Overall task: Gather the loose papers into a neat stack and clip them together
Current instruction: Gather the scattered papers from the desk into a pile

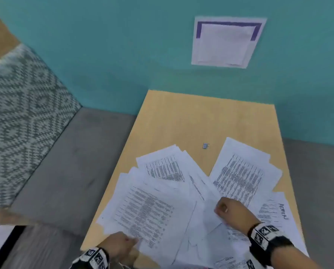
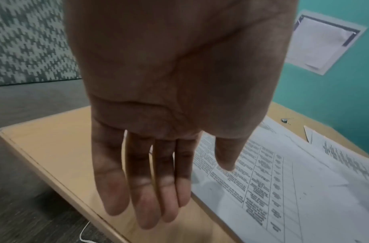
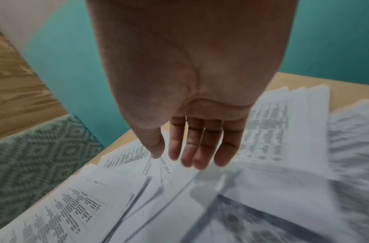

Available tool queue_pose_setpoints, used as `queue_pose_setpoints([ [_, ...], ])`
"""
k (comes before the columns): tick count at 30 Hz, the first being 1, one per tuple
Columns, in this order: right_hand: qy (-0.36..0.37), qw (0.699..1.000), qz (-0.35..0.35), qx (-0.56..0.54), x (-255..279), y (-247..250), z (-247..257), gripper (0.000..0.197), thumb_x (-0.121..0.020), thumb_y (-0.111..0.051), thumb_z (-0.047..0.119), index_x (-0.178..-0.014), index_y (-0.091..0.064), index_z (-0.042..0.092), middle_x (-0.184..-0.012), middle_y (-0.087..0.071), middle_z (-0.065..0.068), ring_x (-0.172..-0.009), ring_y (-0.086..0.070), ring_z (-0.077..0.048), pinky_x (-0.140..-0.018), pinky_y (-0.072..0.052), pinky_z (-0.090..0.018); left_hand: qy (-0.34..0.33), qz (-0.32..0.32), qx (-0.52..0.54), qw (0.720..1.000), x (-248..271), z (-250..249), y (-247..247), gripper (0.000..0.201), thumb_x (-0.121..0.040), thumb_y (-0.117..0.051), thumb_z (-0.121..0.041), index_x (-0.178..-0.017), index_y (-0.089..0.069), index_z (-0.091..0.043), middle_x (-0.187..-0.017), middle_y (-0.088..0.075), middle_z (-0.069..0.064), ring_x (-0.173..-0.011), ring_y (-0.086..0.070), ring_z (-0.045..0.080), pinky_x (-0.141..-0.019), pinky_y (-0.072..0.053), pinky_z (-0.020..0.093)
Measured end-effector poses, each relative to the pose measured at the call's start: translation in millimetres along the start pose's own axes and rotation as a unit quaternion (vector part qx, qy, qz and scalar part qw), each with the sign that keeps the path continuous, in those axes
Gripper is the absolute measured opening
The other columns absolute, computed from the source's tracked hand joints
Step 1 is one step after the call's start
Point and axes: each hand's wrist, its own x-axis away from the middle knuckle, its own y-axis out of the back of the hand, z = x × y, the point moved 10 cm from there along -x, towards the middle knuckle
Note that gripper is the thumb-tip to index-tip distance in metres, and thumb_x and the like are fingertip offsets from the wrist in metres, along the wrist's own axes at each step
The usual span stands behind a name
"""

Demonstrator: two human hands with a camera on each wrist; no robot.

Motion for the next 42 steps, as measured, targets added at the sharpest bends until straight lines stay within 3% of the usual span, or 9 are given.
queue_pose_setpoints([
  [4, -0.006, 0.998, -0.052, 0.045, -67.0, 12.7, 26.6, 0.056, -0.093, -0.072, 0.043, -0.138, -0.058, 0.013, -0.137, -0.058, -0.010, -0.125, -0.060, -0.026, -0.105, -0.050, -0.037, 0.011, -0.058, -0.016, 0.998, -6.1, 7.5, 10.0, 0.046, -0.104, -0.048, -0.057, -0.077, -0.046, -0.020, -0.071, -0.052, -0.001, -0.063, -0.049, 0.017, -0.068, -0.044, 0.033],
  [9, -0.043, 0.992, -0.077, 0.093, -122.5, 14.4, 40.3, 0.089, -0.084, -0.075, 0.056, -0.147, -0.043, 0.003, -0.138, -0.053, -0.022, -0.127, -0.054, -0.039, -0.105, -0.050, -0.047, 0.017, -0.101, 0.063, 0.993, -7.6, 10.0, 17.1, 0.058, -0.106, -0.050, -0.045, -0.150, -0.037, -0.010, -0.148, -0.032, 0.016, -0.118, -0.058, 0.032, -0.095, -0.052, 0.039],
  [13, -0.038, 0.989, -0.075, 0.126, -142.5, 9.7, 50.4, 0.084, -0.082, -0.075, 0.057, -0.141, -0.049, 0.003, -0.130, -0.058, -0.022, -0.118, -0.057, -0.040, -0.098, -0.052, -0.047, 0.004, -0.121, 0.098, 0.988, -21.1, 19.1, 19.9, 0.097, -0.094, -0.053, -0.065, -0.169, -0.009, -0.021, -0.170, -0.004, 0.012, -0.128, -0.053, 0.040, -0.103, -0.052, 0.044],
  [17, -0.016, 0.995, -0.069, 0.075, -152.5, 8.8, 50.2, 0.049, -0.084, -0.075, 0.040, -0.119, -0.062, 0.009, -0.111, -0.070, -0.012, -0.101, -0.064, -0.033, -0.088, -0.055, -0.042, 0.005, -0.172, 0.061, 0.983, -25.1, 13.5, 32.5, 0.101, -0.095, -0.057, -0.068, -0.170, -0.007, -0.023, -0.177, 0.010, 0.008, -0.160, -0.006, 0.046, -0.125, -0.029, 0.056],
  [23, -0.041, 0.997, -0.038, -0.050, -141.8, 9.0, 51.1, 0.013, -0.094, -0.070, 0.021, -0.095, -0.057, 0.016, -0.090, -0.067, -0.007, -0.079, -0.062, -0.024, -0.070, -0.049, -0.032, 0.060, -0.246, 0.059, 0.966, -36.5, 20.2, 54.7, 0.107, -0.067, -0.070, -0.088, -0.150, -0.036, -0.029, -0.174, -0.007, 0.013, -0.155, -0.016, 0.040, -0.115, -0.041, 0.060],
  [28, -0.047, 0.989, -0.028, -0.140, -129.9, -3.8, 49.8, 0.038, -0.085, -0.084, 0.024, -0.109, -0.056, 0.016, -0.090, -0.062, 0.009, -0.081, -0.062, -0.014, -0.060, -0.044, -0.022, 0.000, -0.281, 0.043, 0.959, -42.3, 4.0, 72.6, 0.107, -0.068, -0.090, -0.059, -0.153, -0.033, -0.029, -0.170, -0.021, -0.001, -0.148, -0.028, 0.034, -0.113, -0.043, 0.055],
  [32, -0.068, 0.975, -0.017, -0.210, -120.2, -17.0, 47.4, 0.064, -0.073, -0.093, 0.036, -0.126, -0.064, 0.012, -0.117, -0.074, -0.005, -0.107, -0.071, -0.026, -0.092, -0.061, -0.043, -0.094, -0.265, 0.102, 0.954, -49.0, -12.7, 77.1, 0.116, -0.079, -0.090, -0.014, -0.166, -0.014, -0.028, -0.169, -0.026, 0.000, -0.150, -0.033, 0.030, -0.121, -0.039, 0.046],
  [35, -0.064, 0.959, 0.007, -0.275, -111.5, -20.8, 57.6, 0.040, -0.080, -0.088, 0.038, -0.114, -0.074, 0.020, -0.110, -0.079, 0.000, -0.103, -0.074, -0.023, -0.094, -0.061, -0.044, -0.071, -0.262, 0.215, 0.938, -47.2, -11.8, 77.2, 0.120, -0.085, -0.080, 0.005, -0.169, 0.000, -0.026, -0.165, -0.029, 0.008, -0.147, -0.044, 0.033, -0.115, -0.045, 0.045],
  [42, -0.066, 0.963, 0.079, -0.251, -101.3, -50.3, 63.7, 0.106, -0.045, -0.096, 0.068, -0.135, -0.064, 0.024, -0.126, -0.074, 0.005, -0.114, -0.070, -0.019, -0.102, -0.056, -0.041, -0.047, -0.186, 0.338, 0.921, -57.5, -11.4, 44.9, 0.041, -0.094, -0.079, -0.016, -0.130, -0.061, -0.016, -0.126, -0.074, 0.003, -0.113, -0.072, 0.025, -0.105, -0.057, 0.048],
])
